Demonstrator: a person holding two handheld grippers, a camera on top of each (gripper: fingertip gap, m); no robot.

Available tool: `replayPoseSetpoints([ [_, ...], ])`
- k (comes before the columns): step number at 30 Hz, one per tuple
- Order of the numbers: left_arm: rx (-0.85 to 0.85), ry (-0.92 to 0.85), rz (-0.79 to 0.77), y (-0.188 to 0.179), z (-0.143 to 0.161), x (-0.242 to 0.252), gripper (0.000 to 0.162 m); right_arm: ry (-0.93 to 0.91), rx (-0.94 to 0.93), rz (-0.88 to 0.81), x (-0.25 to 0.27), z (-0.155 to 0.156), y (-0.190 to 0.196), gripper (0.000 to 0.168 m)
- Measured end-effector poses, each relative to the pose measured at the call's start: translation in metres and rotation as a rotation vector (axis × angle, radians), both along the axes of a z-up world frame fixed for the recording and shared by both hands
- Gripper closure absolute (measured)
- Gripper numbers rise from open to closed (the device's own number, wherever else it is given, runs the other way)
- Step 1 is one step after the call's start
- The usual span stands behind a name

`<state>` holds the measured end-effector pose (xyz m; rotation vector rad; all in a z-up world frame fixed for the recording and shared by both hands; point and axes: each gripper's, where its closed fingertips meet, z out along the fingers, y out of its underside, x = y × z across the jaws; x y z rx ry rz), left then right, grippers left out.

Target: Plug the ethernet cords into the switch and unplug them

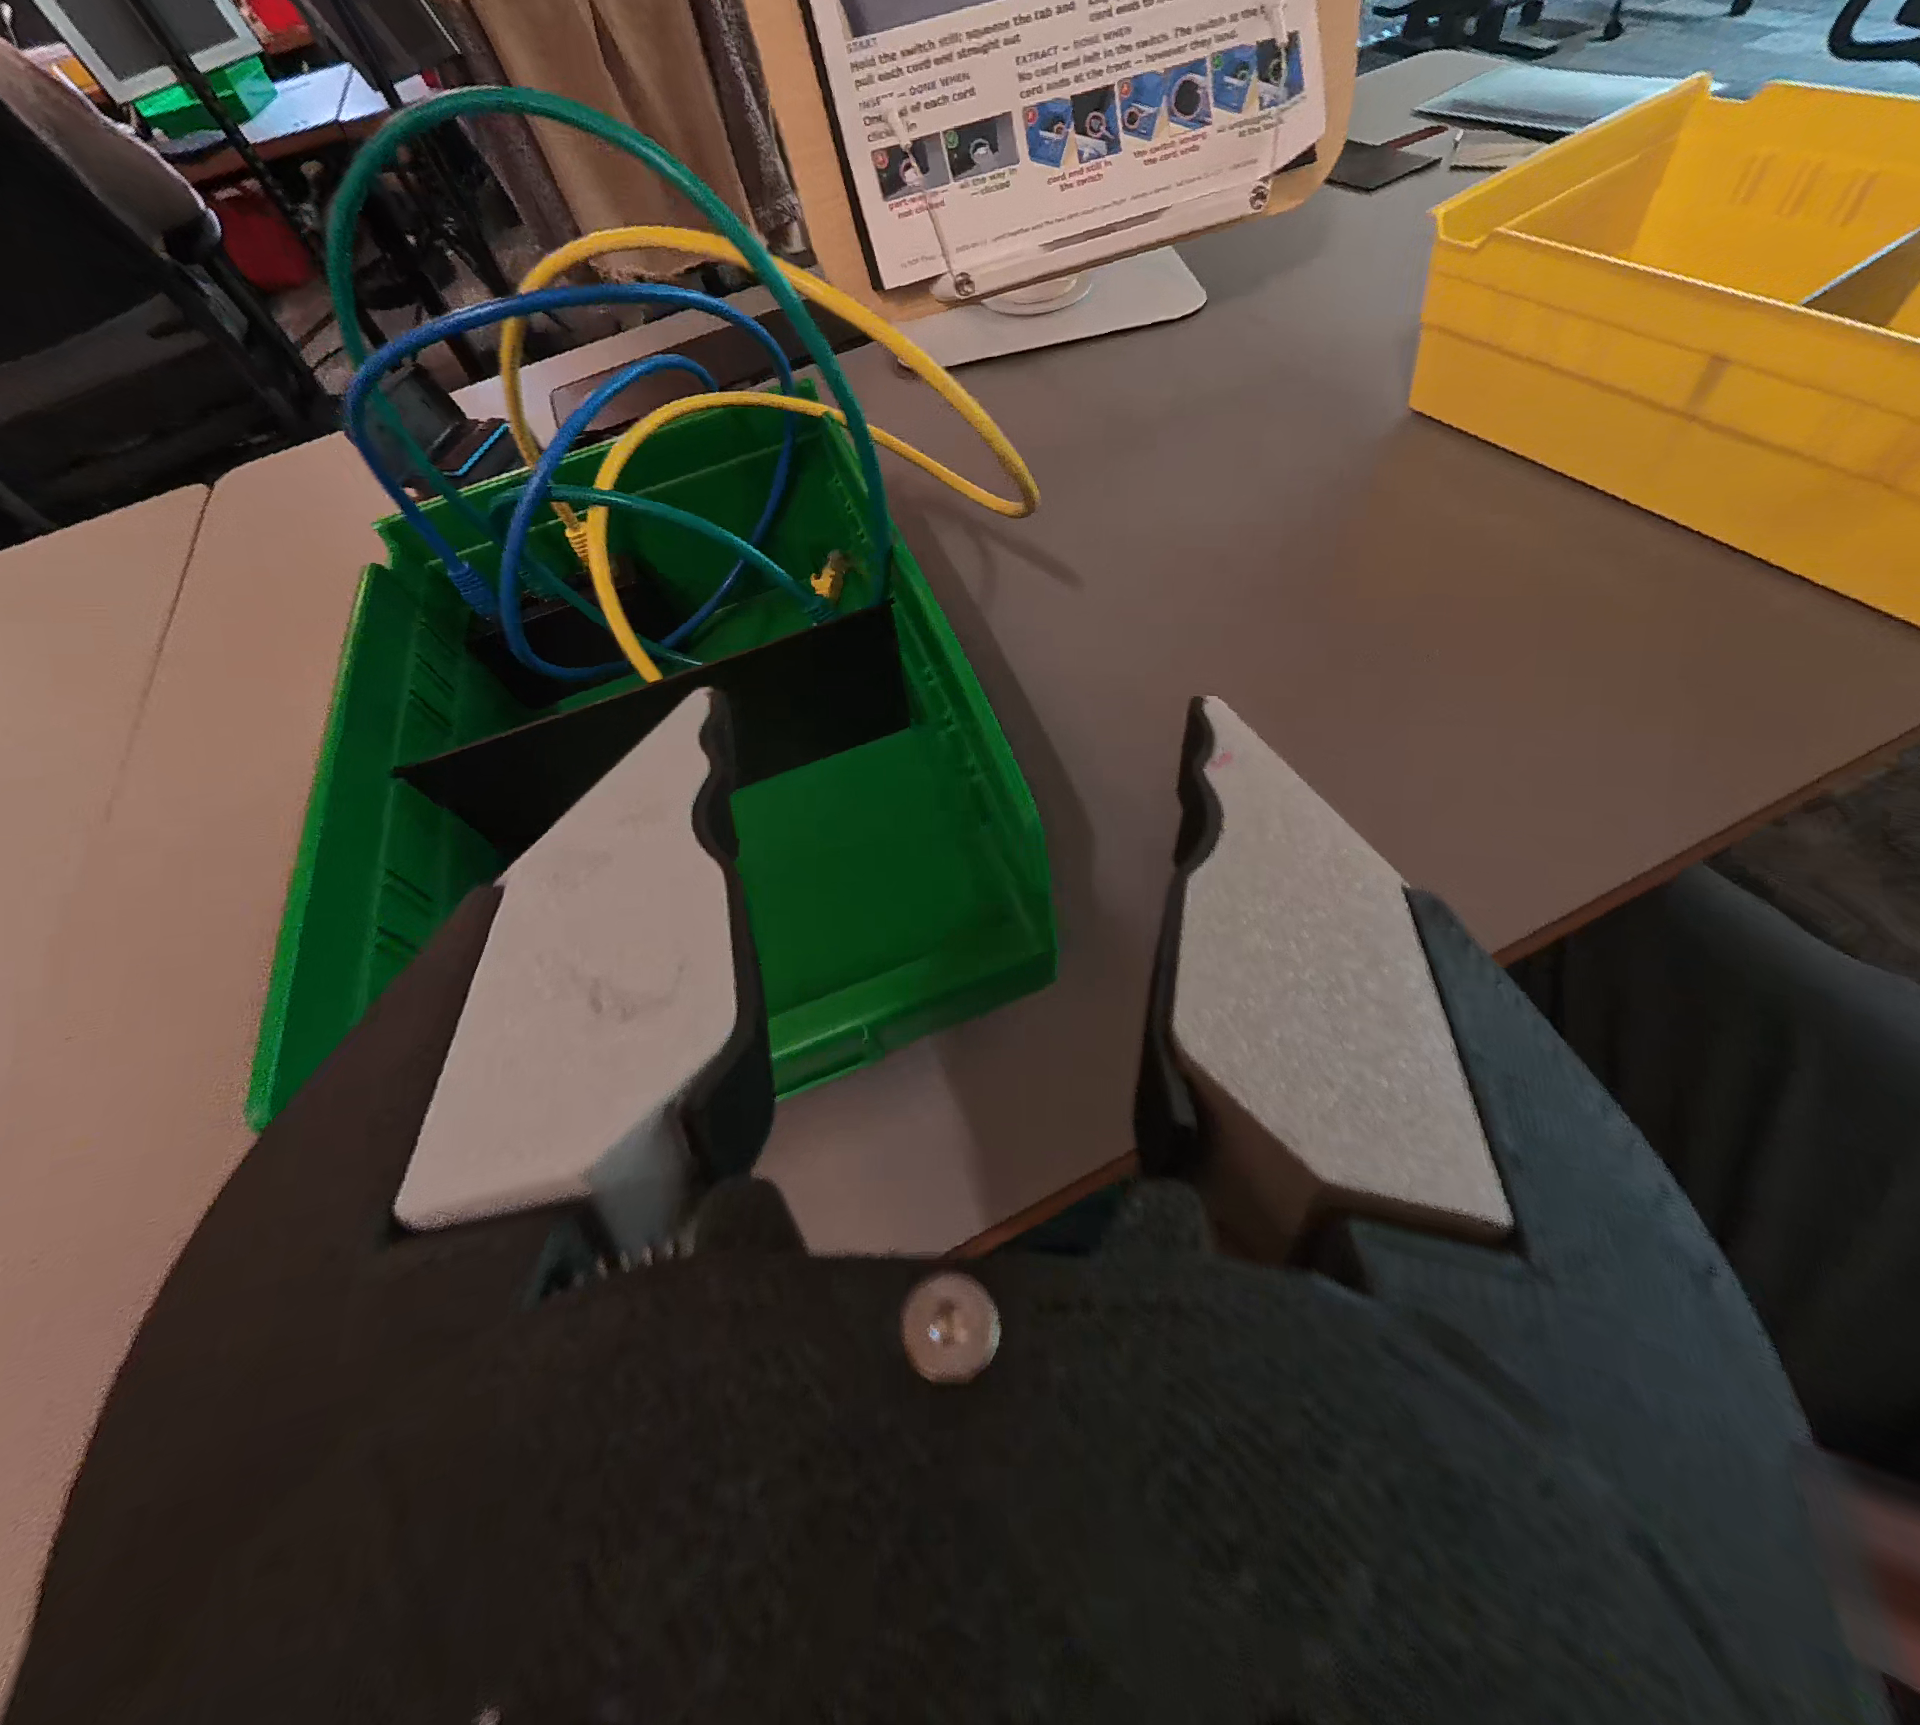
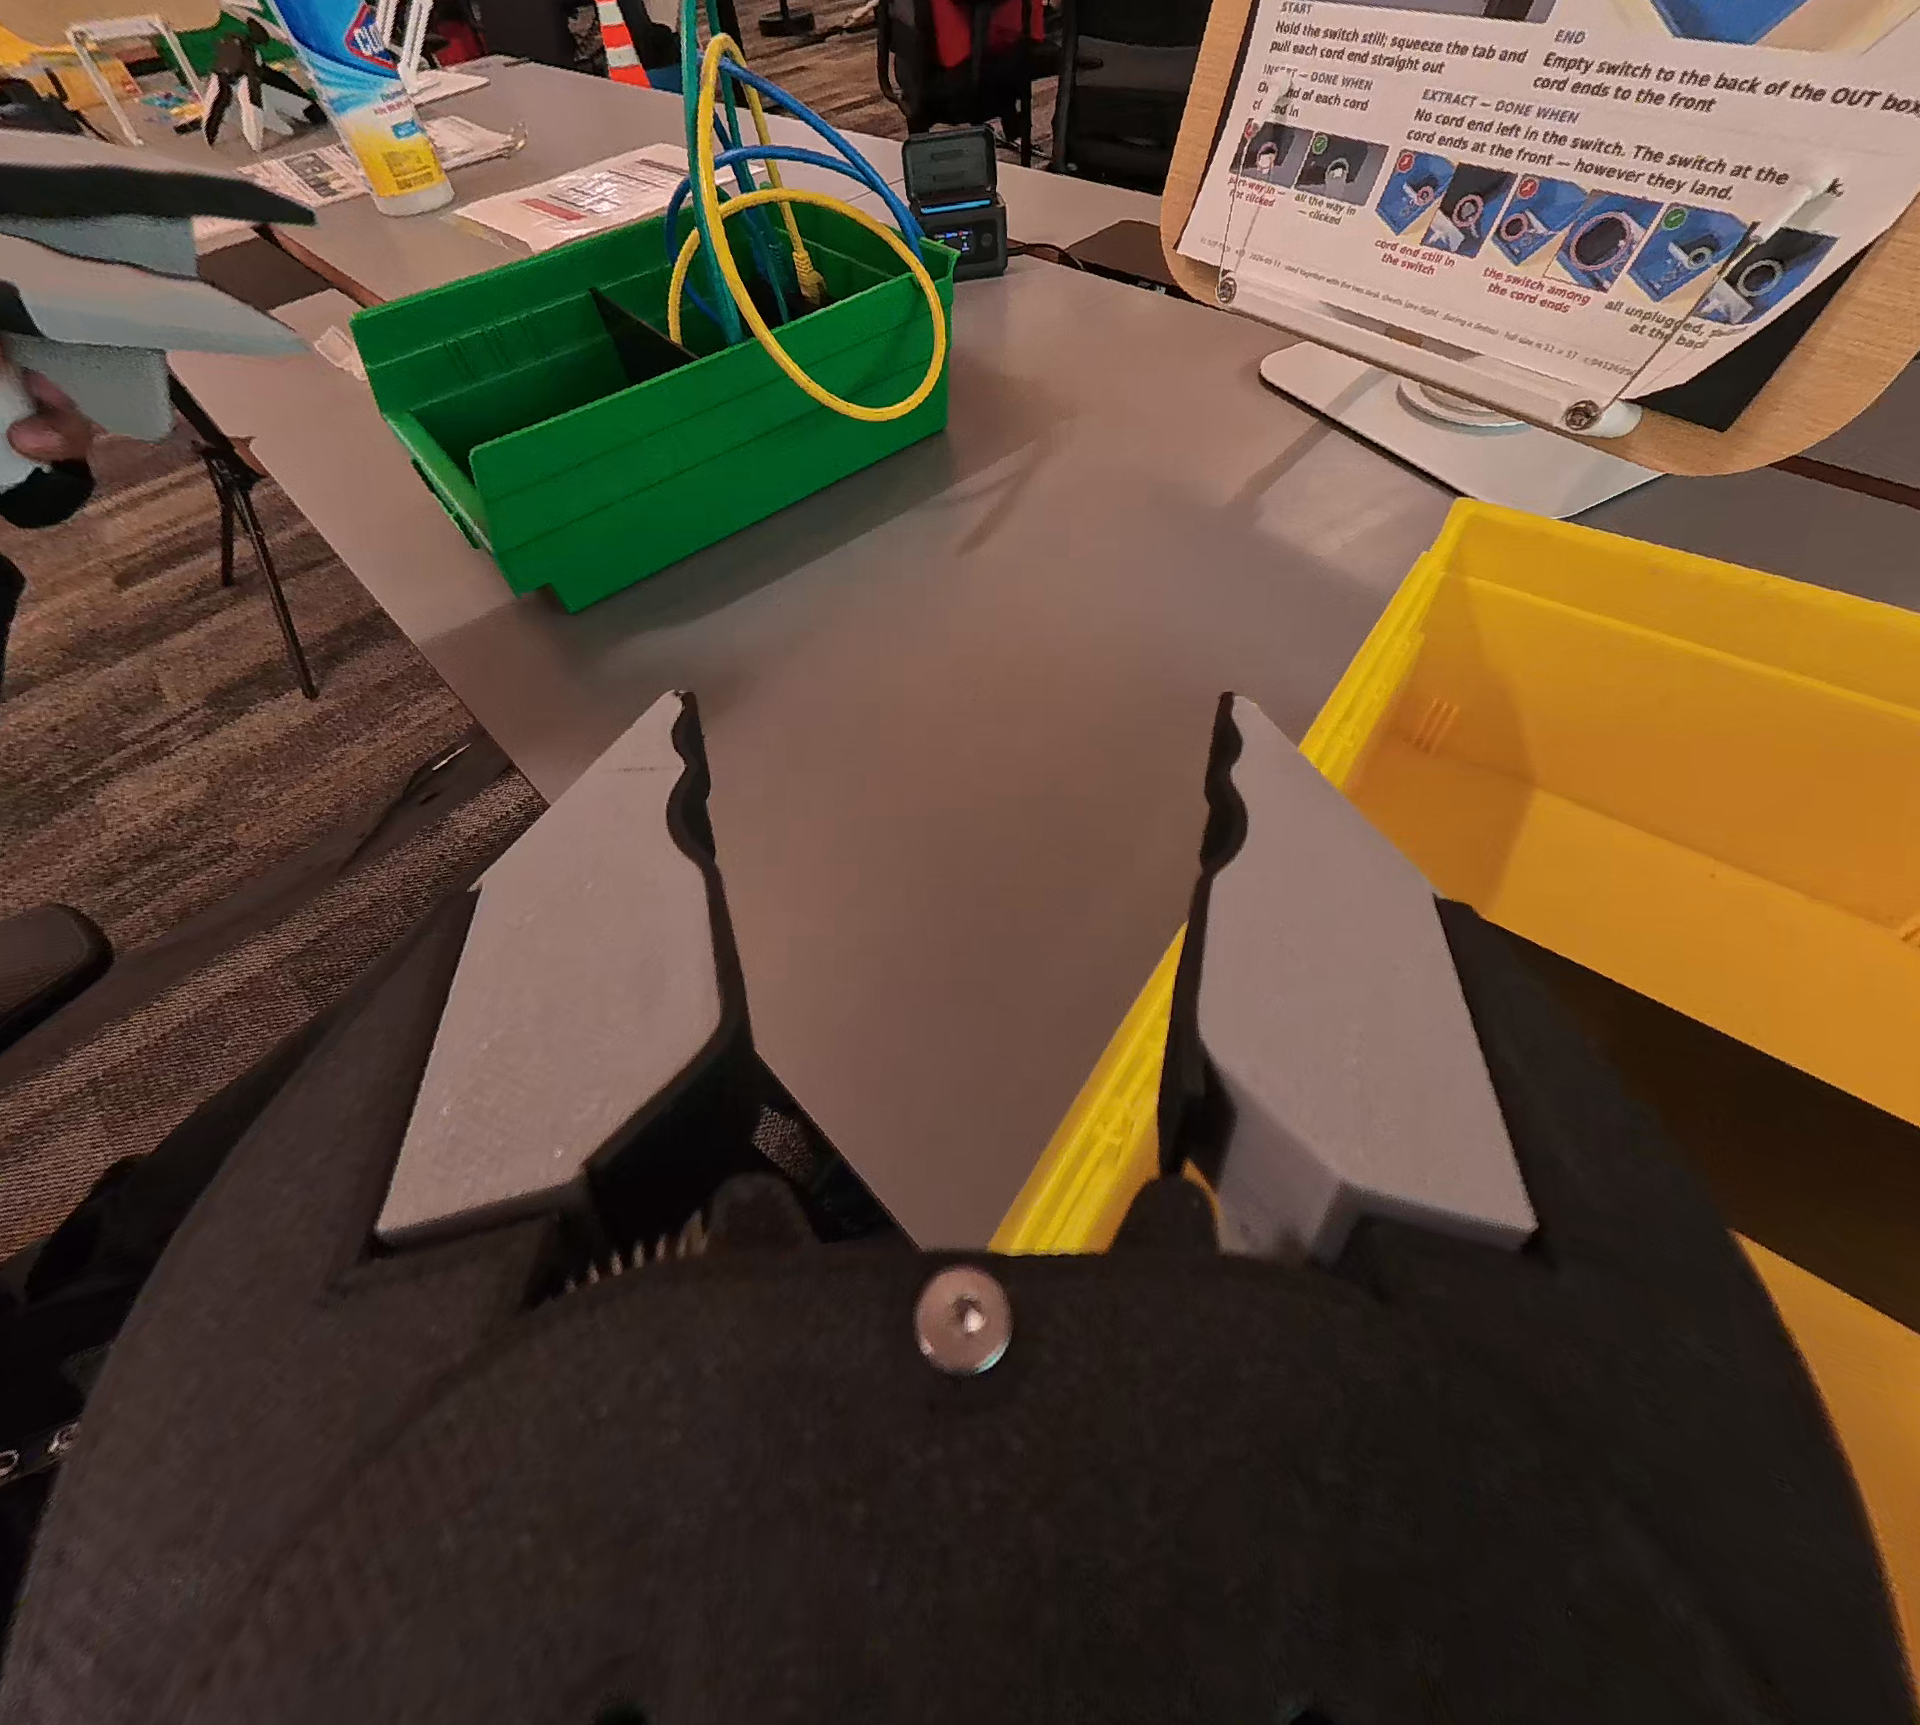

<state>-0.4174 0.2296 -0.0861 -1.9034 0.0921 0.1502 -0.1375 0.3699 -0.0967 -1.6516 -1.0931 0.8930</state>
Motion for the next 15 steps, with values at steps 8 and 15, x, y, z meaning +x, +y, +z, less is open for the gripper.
replayPoseSetpoints([
  [8, 0.058, -0.069, 0.133, -0.025, 0.008, -0.056, 0.079, -0.002, -0.004, 0.007, -0.001, 0.0, -0.002, 0.078],
  [15, 0.077, -0.107, 0.259, -0.045, 0.003, -0.103, 0.08, -0.032, -0.018, 0.038, -0.011, -0.01, -0.008, 0.082],
])
